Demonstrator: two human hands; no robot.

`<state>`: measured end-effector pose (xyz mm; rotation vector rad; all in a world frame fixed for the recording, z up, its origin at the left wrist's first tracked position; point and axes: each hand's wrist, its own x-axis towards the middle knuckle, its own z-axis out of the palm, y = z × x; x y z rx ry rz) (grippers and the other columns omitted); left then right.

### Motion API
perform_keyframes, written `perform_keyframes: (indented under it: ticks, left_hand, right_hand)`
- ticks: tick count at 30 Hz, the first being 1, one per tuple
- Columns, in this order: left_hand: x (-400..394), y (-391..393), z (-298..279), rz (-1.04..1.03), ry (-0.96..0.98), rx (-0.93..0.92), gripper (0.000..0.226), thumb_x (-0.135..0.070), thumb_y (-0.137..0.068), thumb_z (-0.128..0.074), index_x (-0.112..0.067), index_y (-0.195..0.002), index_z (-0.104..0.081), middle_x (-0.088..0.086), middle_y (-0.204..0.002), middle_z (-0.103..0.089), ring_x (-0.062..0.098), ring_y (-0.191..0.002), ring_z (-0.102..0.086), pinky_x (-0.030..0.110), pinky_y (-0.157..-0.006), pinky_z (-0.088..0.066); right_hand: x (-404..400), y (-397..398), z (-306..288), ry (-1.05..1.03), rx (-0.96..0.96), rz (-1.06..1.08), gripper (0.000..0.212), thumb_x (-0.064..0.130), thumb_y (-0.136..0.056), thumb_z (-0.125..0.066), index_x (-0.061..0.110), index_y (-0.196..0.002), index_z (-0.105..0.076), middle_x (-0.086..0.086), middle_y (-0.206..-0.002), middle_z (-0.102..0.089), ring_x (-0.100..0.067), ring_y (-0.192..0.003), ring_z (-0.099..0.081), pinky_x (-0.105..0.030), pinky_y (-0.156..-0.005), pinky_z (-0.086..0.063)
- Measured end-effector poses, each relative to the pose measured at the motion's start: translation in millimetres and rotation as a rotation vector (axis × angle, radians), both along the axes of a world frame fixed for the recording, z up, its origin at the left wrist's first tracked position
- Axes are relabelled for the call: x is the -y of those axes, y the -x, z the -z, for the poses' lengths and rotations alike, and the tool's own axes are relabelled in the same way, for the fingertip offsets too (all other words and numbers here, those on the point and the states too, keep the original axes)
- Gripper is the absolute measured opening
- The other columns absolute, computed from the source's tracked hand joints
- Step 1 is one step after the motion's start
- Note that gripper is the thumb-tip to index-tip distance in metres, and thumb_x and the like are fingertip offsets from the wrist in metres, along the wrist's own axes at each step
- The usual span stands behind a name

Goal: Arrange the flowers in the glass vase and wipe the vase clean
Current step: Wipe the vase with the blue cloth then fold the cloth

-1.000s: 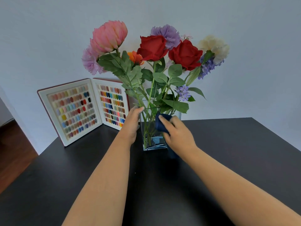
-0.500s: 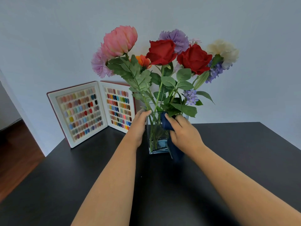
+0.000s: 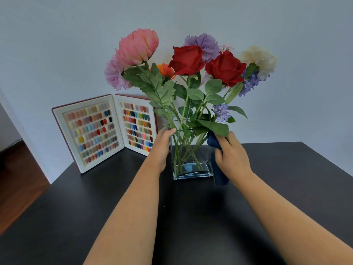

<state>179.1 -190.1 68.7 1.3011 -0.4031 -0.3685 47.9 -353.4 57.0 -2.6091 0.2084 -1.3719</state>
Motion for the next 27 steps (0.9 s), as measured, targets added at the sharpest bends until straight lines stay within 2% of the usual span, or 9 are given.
perform_keyframes:
  ticks: [2,3,6,8,17,24,27]
  left_hand:
    - [1,0,0,-0.006,-0.002,0.000,0.098,-0.063,-0.062,-0.061,-0.021,-0.148,-0.041,0.007,-0.151,-0.049,0.026,-0.142,-0.041,0.053,-0.119,-0.027]
    - [1,0,-1,-0.009,-0.005,0.001,0.099,-0.063,-0.061,-0.060,-0.021,-0.149,-0.040,0.007,-0.152,-0.048,0.026,-0.142,-0.040,0.052,-0.119,-0.027]
    - [2,2,-1,-0.018,-0.005,0.007,0.102,-0.064,-0.060,-0.060,-0.020,-0.149,-0.039,0.007,-0.153,-0.046,0.026,-0.143,-0.039,0.052,-0.119,-0.027]
    - [3,3,-2,-0.019,0.001,0.012,0.103,-0.064,-0.059,-0.060,-0.020,-0.150,-0.038,0.007,-0.153,-0.046,0.025,-0.143,-0.039,0.052,-0.119,-0.027]
    - [0,4,-4,0.011,-0.012,0.014,0.101,-0.065,-0.060,-0.060,-0.023,-0.149,-0.039,0.001,-0.153,-0.044,0.019,-0.142,-0.037,0.051,-0.119,-0.026]
    - [-1,3,-3,0.027,-0.006,0.016,0.098,-0.065,-0.064,-0.062,-0.026,-0.150,-0.038,-0.002,-0.154,-0.042,0.015,-0.143,-0.035,0.050,-0.119,-0.025]
    - [-2,4,-4,0.025,-0.007,0.010,0.098,-0.066,-0.061,-0.062,-0.030,-0.150,-0.037,-0.007,-0.152,-0.040,0.011,-0.140,-0.034,0.046,-0.117,-0.026]
  right_hand:
    - [-8,-5,1,0.017,0.036,-0.020,0.059,-0.010,-0.071,-0.065,0.002,-0.129,-0.057,-0.020,-0.117,-0.061,-0.038,-0.089,-0.061,-0.035,-0.062,-0.053]
    - [-11,-7,2,0.032,0.050,-0.027,0.059,-0.010,-0.070,-0.067,0.000,-0.127,-0.058,-0.021,-0.116,-0.062,-0.039,-0.089,-0.062,-0.036,-0.063,-0.054]
    - [-19,-13,3,0.049,0.036,-0.022,0.058,-0.010,-0.065,-0.072,-0.007,-0.122,-0.059,-0.023,-0.092,-0.062,-0.038,-0.074,-0.062,-0.037,-0.054,-0.054]
    - [-23,-15,3,0.059,0.027,-0.023,0.058,-0.010,-0.065,-0.073,-0.009,-0.121,-0.059,-0.023,-0.086,-0.060,-0.037,-0.070,-0.061,-0.035,-0.053,-0.052]
    - [-33,-20,3,0.148,0.025,-0.040,0.062,-0.008,-0.059,-0.077,-0.007,-0.119,-0.061,-0.020,-0.090,-0.064,-0.035,-0.071,-0.063,-0.032,-0.053,-0.053]
    - [-43,-24,-2,0.241,-0.016,-0.057,0.063,-0.004,-0.057,-0.080,-0.008,-0.117,-0.062,-0.019,-0.082,-0.062,-0.034,-0.068,-0.062,-0.034,-0.054,-0.053]
    - [-46,-26,-1,0.308,-0.059,-0.067,0.063,0.000,-0.059,-0.081,-0.006,-0.119,-0.062,-0.019,-0.082,-0.062,-0.033,-0.068,-0.062,-0.035,-0.054,-0.053]
